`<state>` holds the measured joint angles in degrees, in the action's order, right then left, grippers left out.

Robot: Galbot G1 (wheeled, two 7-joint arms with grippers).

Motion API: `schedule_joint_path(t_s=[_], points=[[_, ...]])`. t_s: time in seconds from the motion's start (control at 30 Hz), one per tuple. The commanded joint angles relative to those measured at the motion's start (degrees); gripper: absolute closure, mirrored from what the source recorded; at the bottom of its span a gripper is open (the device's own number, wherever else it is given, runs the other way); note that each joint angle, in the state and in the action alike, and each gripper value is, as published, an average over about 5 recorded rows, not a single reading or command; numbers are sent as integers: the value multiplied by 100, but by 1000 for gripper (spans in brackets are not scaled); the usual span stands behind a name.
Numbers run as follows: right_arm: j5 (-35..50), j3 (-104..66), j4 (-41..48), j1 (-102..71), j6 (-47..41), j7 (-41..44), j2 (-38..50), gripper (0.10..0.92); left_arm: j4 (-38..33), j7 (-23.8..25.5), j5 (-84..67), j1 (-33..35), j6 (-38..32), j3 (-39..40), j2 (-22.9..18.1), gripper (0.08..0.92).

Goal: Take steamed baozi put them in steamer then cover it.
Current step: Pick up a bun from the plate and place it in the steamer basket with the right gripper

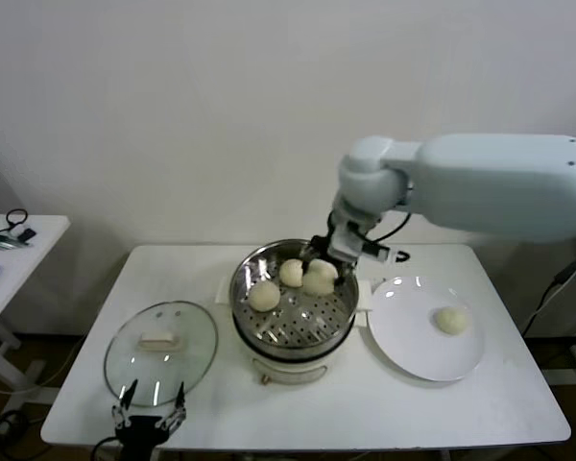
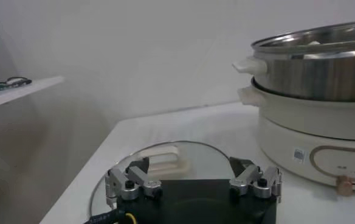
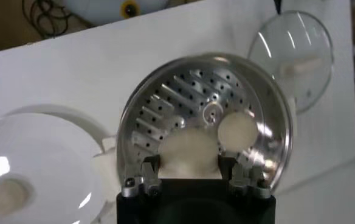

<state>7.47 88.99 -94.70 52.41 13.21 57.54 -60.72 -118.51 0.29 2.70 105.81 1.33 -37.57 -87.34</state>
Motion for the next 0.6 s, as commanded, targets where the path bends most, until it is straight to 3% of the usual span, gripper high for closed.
schedule_joint_path(t_s=[0.03, 0.6], points=[[-820, 168, 16, -822, 296, -320, -972, 380, -4, 0, -6, 1, -3, -7, -10, 177], [-1228, 124, 730, -1504, 296, -325, -1304, 380, 50, -11, -28, -23, -24, -58, -41, 177]])
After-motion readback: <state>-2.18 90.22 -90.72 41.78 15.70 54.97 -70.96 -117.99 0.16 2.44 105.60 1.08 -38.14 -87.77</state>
